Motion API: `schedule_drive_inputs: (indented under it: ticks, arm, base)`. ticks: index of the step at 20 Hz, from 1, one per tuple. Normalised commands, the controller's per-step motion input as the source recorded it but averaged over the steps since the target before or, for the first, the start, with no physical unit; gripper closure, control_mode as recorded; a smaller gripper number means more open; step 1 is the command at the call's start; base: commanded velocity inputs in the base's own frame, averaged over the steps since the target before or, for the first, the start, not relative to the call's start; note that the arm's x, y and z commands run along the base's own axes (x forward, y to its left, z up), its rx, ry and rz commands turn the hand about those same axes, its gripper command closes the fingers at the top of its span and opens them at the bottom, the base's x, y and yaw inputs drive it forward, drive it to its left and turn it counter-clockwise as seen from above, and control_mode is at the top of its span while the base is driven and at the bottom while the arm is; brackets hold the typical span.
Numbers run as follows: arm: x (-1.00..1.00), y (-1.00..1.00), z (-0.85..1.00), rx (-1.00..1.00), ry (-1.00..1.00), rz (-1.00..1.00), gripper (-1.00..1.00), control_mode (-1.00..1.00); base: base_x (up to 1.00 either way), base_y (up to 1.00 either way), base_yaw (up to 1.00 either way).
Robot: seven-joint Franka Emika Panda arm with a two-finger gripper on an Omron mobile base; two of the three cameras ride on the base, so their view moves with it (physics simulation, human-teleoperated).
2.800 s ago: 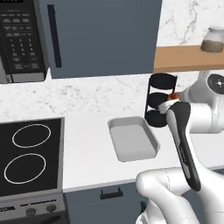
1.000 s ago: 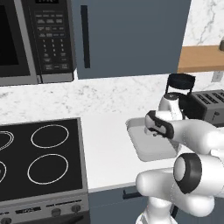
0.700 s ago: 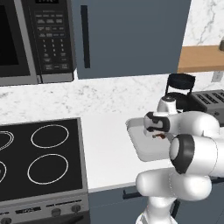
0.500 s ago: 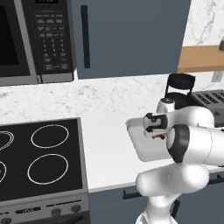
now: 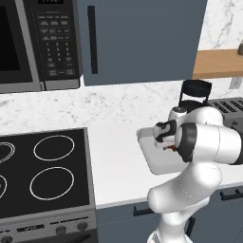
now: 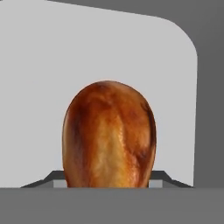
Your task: Place one avocado and one chicken drumstick in each tupperware on the nearby counter, to pack two identical lunches.
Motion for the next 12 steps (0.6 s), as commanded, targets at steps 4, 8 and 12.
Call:
schedule_drive_inputs:
  ticks: [4, 8, 12]
  arm:
    - [0.00, 0.00, 0.00, 0.00, 0.00, 0.00, -1.00, -1.00]
    - [-0.27, 0.01, 0.16, 0.00, -0.03, -0.04, -1.00, -1.00]
    - [-0.78, 0.00, 0.46, 0.00, -0.15, 0.00, -1.00, -1.00]
  base:
    - [0.00, 0.00, 0.00]
    - [0.00, 0.00, 0.00]
    - [0.00, 0.00, 0.00]
